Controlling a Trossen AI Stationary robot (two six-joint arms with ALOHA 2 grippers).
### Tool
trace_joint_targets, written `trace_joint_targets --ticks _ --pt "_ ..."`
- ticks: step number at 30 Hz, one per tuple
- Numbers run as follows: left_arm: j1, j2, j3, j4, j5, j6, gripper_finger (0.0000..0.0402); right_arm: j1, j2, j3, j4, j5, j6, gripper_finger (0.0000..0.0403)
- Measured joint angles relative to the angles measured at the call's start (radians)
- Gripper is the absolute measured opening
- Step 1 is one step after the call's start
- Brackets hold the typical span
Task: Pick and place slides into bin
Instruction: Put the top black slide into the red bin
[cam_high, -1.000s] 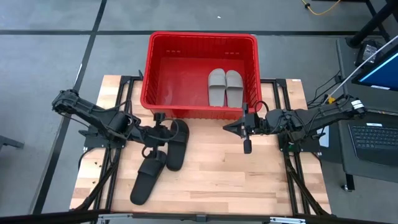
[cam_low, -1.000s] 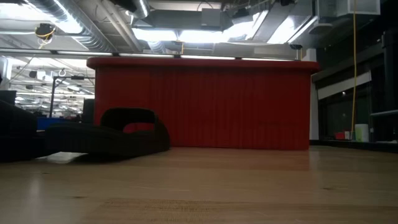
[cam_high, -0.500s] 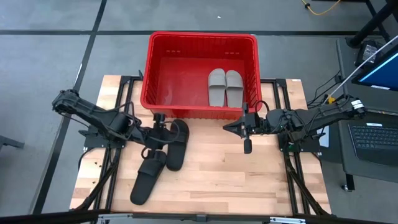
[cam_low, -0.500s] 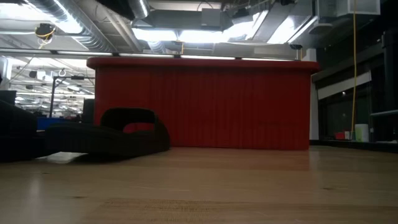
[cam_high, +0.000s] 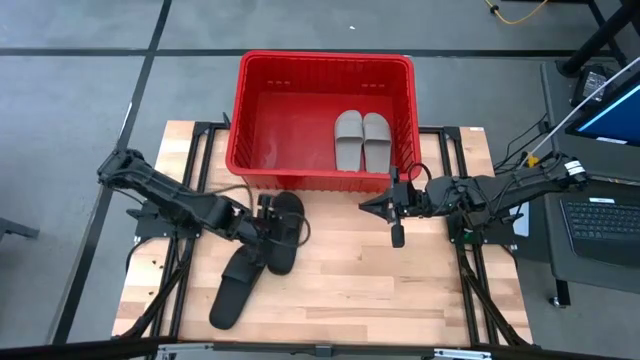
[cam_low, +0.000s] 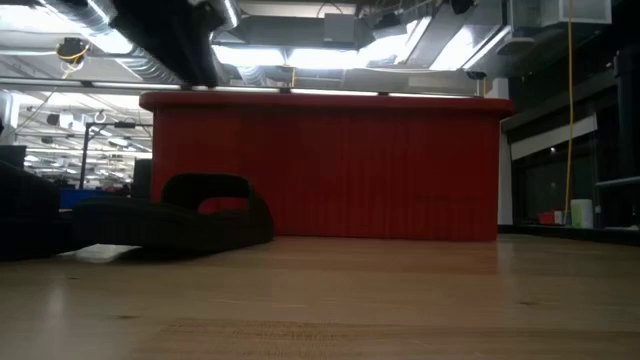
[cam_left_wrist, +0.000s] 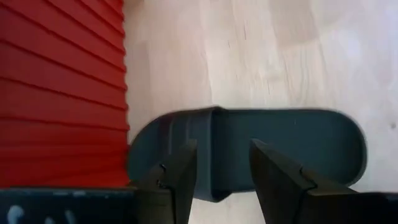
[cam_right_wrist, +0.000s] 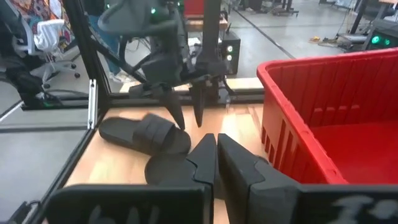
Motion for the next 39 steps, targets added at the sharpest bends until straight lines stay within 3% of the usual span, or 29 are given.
trace_joint_targets --ticks 12,27,39 --pt "0.0 0.122 0.0 0.0 -0.043 -0.179 0.0143 0.0 0.001 -0.001 -0.004 0.0 -0.047 0.002" --pt "0.008 0.148 0.0 -0.019 -0.084 -0.166 0.0143 0.0 0.0 -0.002 -0.019 0.0 -0.052 0.002" --pt "0.008 0.295 -0.001 -0.019 -0.133 -0.222 0.0143 0.0 0.0 -0.003 -0.076 0.0 -0.05 0.002"
